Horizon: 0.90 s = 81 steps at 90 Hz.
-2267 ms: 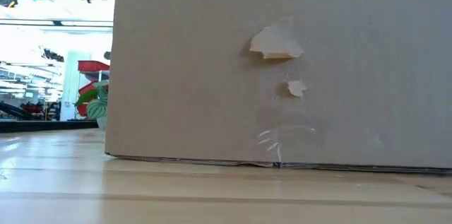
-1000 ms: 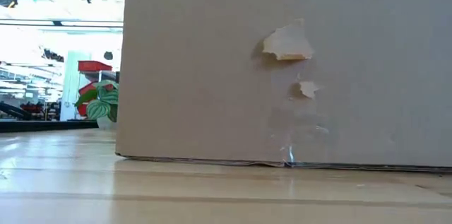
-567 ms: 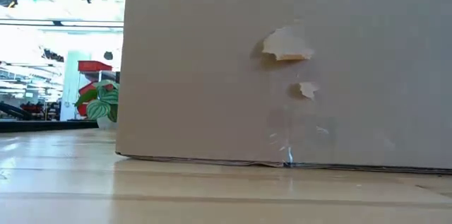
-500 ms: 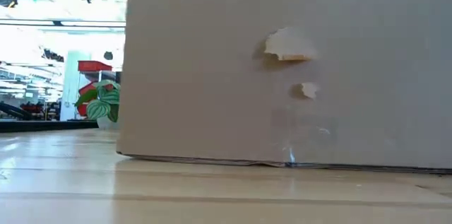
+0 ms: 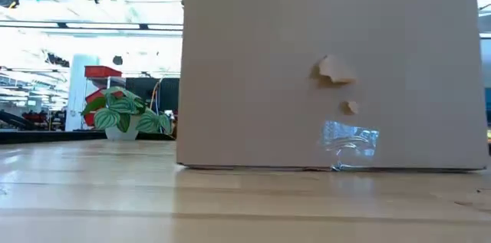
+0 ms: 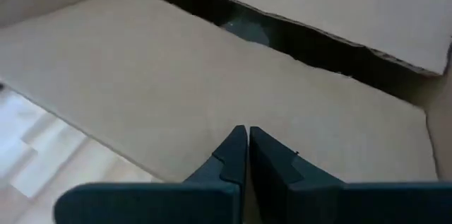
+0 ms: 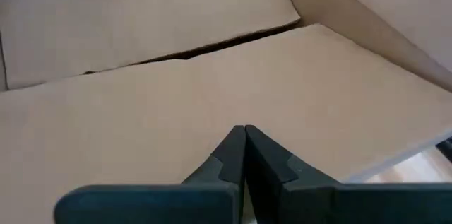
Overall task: Wrap mug
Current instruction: Close the box
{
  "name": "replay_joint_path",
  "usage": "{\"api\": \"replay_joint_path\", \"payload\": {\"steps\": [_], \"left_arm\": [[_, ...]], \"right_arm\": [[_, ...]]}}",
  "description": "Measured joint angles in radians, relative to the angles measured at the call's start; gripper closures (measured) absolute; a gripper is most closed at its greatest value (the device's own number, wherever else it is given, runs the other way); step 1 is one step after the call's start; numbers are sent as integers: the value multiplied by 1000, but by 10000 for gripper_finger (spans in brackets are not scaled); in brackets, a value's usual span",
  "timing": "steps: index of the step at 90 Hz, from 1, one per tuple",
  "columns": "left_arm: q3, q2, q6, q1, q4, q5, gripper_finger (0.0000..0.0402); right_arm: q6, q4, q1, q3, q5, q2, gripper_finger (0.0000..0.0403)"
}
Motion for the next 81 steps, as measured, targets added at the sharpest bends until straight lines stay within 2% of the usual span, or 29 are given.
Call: {"api": "replay_joint_path", "payload": {"steps": [33, 50, 81], "left_arm": [[34, 4, 58, 35, 16, -1, 402], [35, 4, 59, 35, 18, 1, 402], [36, 4, 63, 35, 15, 3, 402]], "right_arm": [[-103, 141, -83, -5, -143, 4, 403], [-183, 260, -127, -5, -183, 68, 403], [-260, 506, -241, -4, -362, 194, 403]]}}
